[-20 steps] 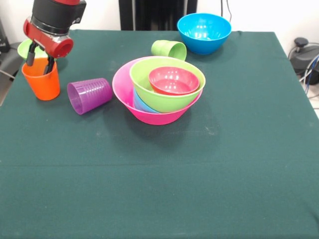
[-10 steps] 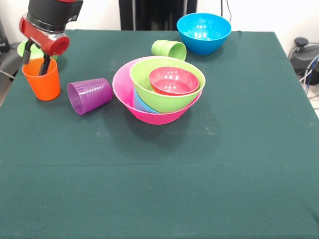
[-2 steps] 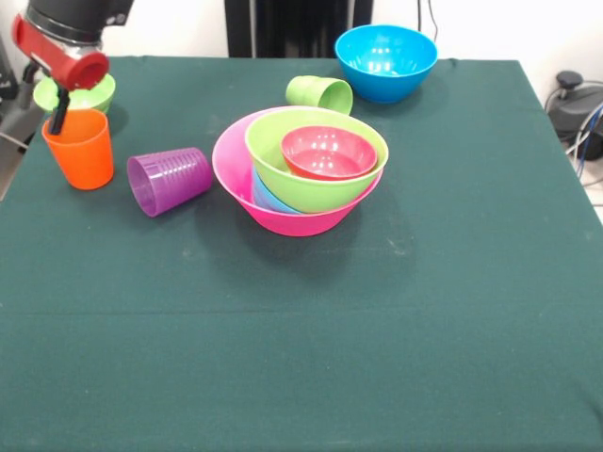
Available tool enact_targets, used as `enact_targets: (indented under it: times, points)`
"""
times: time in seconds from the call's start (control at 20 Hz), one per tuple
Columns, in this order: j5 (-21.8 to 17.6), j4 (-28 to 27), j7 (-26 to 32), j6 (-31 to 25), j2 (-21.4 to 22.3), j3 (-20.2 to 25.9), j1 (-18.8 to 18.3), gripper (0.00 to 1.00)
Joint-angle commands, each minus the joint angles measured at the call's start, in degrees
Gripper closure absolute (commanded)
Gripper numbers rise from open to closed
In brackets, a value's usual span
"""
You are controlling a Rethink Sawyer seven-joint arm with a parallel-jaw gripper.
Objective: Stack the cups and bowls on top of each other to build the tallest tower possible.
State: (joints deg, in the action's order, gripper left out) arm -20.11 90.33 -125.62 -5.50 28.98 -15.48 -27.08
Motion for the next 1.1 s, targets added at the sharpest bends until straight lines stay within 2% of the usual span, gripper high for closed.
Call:
enact_targets:
  times: [0.05,0.25,0.65,1.1]
  points:
    - [-1.08,0.79,-0.04,-3.83,-0.34,7.97,-0.16,0.0]
    - [-1.26,0.87,0.36,-4.09,-0.39,8.67,-0.77,0.0]
    - [-0.89,7.19,-1.7,-3.56,3.18,8.56,-0.52,0.0]
    - [-1.81,10.93,-0.49,-2.95,5.87,10.29,-3.21,0.0]
